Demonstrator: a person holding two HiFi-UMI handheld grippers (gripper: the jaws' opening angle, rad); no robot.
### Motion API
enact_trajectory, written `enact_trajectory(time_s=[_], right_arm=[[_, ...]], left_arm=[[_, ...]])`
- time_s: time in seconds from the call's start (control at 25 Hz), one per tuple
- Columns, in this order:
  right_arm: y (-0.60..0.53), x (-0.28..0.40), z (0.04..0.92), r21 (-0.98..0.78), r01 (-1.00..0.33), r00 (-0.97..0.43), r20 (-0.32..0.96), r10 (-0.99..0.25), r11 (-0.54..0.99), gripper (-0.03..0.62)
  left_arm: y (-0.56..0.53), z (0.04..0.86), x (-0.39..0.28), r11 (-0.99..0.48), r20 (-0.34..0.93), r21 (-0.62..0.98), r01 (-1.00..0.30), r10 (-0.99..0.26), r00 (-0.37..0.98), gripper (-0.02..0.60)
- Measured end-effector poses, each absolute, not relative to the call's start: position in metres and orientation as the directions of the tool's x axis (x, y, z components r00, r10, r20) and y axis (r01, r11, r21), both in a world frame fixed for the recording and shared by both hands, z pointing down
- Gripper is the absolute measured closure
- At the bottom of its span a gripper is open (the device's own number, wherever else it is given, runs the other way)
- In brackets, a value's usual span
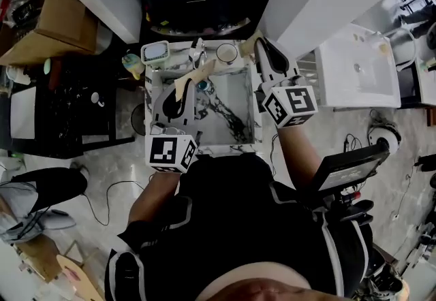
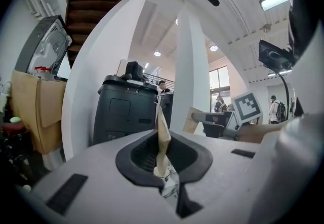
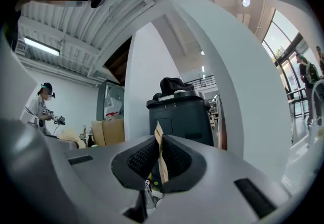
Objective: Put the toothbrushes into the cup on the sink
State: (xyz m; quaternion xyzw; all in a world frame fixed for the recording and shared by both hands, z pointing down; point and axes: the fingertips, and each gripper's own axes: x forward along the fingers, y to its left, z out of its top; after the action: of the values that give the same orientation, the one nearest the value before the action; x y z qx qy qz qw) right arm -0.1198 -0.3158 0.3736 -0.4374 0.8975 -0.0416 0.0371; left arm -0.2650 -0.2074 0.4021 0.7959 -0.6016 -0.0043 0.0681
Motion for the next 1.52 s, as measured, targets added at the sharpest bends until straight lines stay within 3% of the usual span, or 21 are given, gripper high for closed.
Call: enact_trajectory(time_s=[0.8, 1.0, 1.52], right_arm=[[-0.369, -0.154, 0.506, -0.182, -0.751, -0.658, 0.115, -0.744, 0.635, 0.563], [-0.377, -0.151, 0.533, -0.180, -0.767, -0.640, 0.151, -0.754, 0.615, 0.563], [-0.384, -0.149, 0.550, -0.112, -0.813, -0.582, 0.181, -0.793, 0.571, 0.562]], left_arm=[[-0.195, 0.435, -0.276, -0.218, 0.191, 0.114, -0.969, -0.953, 0.237, 0.549], [-0.196, 0.439, -0.283, -0.192, 0.195, 0.179, -0.965, -0.954, 0.226, 0.549], [-0.193, 0.452, -0.286, -0.206, 0.214, 0.157, -0.966, -0.948, 0.236, 0.549]])
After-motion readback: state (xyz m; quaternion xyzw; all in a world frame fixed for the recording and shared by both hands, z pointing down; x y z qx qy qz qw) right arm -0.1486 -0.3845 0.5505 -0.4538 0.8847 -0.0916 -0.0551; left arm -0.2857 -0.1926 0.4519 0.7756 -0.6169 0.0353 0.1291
